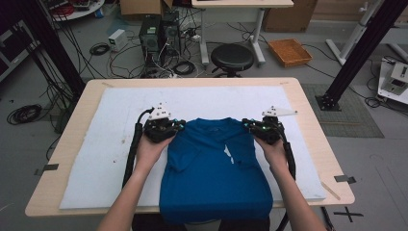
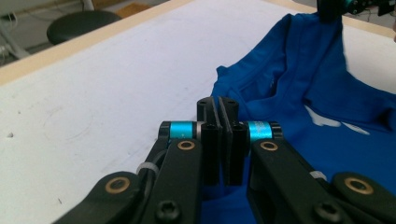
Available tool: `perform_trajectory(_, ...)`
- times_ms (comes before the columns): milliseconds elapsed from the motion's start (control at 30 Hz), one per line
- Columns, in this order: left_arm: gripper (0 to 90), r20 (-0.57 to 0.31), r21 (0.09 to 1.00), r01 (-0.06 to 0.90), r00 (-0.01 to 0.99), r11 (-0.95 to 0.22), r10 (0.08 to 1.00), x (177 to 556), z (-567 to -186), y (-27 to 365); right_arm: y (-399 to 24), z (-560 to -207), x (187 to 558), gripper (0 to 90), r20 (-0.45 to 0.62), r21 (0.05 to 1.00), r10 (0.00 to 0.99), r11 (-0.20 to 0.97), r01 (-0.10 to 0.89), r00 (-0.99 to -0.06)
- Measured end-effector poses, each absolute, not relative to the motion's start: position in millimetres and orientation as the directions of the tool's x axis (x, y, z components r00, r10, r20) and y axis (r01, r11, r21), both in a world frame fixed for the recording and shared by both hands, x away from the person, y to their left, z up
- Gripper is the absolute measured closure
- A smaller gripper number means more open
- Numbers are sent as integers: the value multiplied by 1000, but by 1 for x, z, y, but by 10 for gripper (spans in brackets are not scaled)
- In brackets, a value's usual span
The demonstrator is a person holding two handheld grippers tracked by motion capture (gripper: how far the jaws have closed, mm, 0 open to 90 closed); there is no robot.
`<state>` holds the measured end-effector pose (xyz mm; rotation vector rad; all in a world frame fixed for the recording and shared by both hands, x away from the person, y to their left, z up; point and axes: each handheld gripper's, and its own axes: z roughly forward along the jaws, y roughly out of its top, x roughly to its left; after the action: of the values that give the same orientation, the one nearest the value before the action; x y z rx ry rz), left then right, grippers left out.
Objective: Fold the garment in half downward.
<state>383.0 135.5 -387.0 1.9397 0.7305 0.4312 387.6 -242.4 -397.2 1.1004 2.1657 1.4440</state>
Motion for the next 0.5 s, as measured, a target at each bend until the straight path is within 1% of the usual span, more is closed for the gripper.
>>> perform_trajectory(33,877,23,894,272,766,-357,643,369,-385,136,-244,-396,380,871,144,887,734,202,415,-663)
perform_trajectory(67,877,23,894,272,766,-357,643,369,-385,136,-245,-396,375,871,131,892,728,210,401,-673)
perform_trajectory(100,877,38,893,259,773,-369,633,359,-386,138,-245,-396,375,871,131,892,728,210,401,-673)
perform_trajectory(167,877,58,890,243,779,-386,624,343,-387,140,-249,-395,359,871,127,899,714,210,384,-688)
perform_trajectory(200,877,66,892,231,784,-389,617,335,-388,141,-250,-395,344,871,118,907,700,212,363,-705)
perform_trajectory(233,877,77,896,213,790,-390,608,322,-391,143,-251,-396,336,871,109,911,692,219,351,-714)
perform_trajectory(267,877,77,896,213,790,-390,608,322,-391,143,-251,-396,336,871,109,911,692,219,351,-714)
perform_trajectory(300,877,87,896,199,797,-396,598,313,-392,144,-251,-396,330,871,98,912,687,228,341,-720)
perform_trajectory(333,877,98,893,187,808,-410,581,300,-396,144,-252,-399,314,871,87,912,678,240,332,-730)
perform_trajectory(367,877,98,893,187,808,-410,581,300,-396,144,-252,-399,314,871,87,912,678,240,332,-730)
perform_trajectory(400,877,104,891,179,813,-416,572,293,-397,144,-253,-403,300,870,60,906,676,272,325,-734)
perform_trajectory(467,877,127,886,159,822,-437,556,279,-401,143,-254,-406,293,870,54,905,672,280,320,-739)
perform_trajectory(500,877,148,879,142,825,-454,545,272,-403,142,-257,-410,281,870,35,904,666,297,308,-745)
